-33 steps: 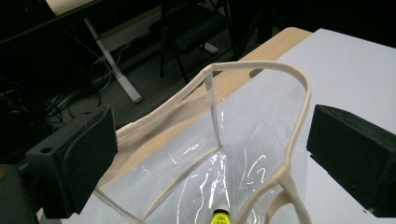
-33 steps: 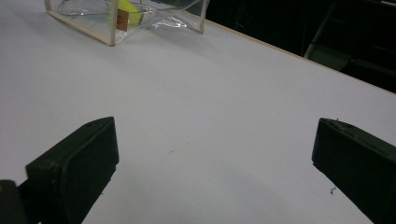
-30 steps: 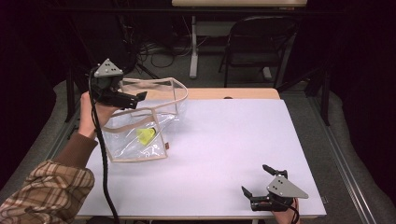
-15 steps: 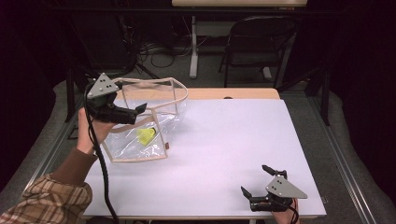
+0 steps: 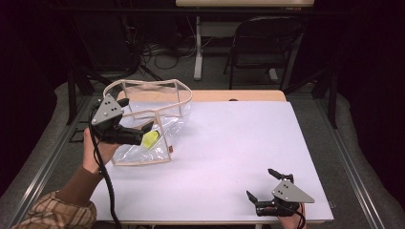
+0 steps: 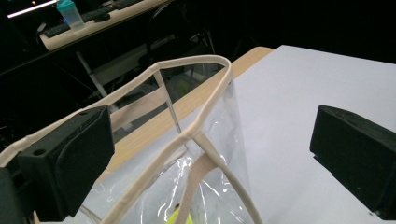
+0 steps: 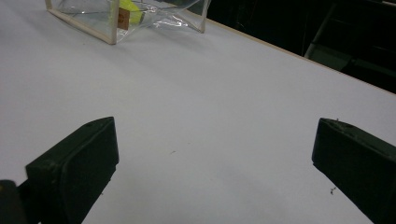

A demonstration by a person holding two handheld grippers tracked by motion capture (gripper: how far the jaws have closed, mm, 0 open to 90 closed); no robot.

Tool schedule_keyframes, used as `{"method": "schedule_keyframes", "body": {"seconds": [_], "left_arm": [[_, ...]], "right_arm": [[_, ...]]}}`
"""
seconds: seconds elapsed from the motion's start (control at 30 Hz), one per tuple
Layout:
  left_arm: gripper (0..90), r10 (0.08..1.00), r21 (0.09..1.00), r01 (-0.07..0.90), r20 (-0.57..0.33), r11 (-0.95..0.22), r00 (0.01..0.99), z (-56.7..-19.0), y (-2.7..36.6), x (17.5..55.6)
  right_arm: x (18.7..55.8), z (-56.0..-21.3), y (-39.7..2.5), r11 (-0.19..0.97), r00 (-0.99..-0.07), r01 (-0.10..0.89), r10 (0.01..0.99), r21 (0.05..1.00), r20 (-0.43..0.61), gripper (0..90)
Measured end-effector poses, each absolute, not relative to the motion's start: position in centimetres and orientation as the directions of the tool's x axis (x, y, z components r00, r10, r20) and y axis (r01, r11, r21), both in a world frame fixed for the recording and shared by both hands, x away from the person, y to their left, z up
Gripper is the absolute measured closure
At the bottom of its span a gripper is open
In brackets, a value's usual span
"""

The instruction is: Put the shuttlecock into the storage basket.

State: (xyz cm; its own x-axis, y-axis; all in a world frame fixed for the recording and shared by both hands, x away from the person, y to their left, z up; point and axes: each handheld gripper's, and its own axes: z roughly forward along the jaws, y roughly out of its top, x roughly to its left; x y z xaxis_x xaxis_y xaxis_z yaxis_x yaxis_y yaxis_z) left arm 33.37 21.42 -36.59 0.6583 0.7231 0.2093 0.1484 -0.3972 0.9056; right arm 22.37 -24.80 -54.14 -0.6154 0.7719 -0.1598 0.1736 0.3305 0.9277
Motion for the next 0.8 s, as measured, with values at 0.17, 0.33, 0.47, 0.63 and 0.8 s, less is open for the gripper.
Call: {"method": "schedule_keyframes", "body": {"seconds": [0.17,0.33,0.47,0.63,0.8], "left_arm": [[0.0,0.722,0.905,0.137,0.221,-0.402,0.655,-37.6,21.6,32.5],[0.0,0.727,0.908,0.129,0.227,-0.399,0.648,-38.9,21.8,31.6],[0.0,0.731,0.911,0.122,0.23,-0.394,0.643,-40.0,22.0,30.9],[0.0,0.74,0.915,0.122,0.227,-0.384,0.633,-41.6,22.4,30.0],[0.0,0.742,0.918,0.124,0.218,-0.376,0.634,-42.4,22.7,29.7]], "right_arm": [[22.3,-54.1,-24.8,0.328,-0.614,0.169,0.772,0.929,-0.161,0.1],[22.3,-54.1,-24.8,0.323,-0.613,0.167,0.774,0.932,-0.158,0.0],[22.3,-54.1,-24.9,0.319,-0.612,0.167,0.775,0.933,-0.156,0.0],[22.3,-54.1,-24.9,0.319,-0.613,0.165,0.775,0.933,-0.156,0.0],[22.3,-54.0,-24.9,0.32,-0.614,0.165,0.774,0.933,-0.157,0.0]]}}
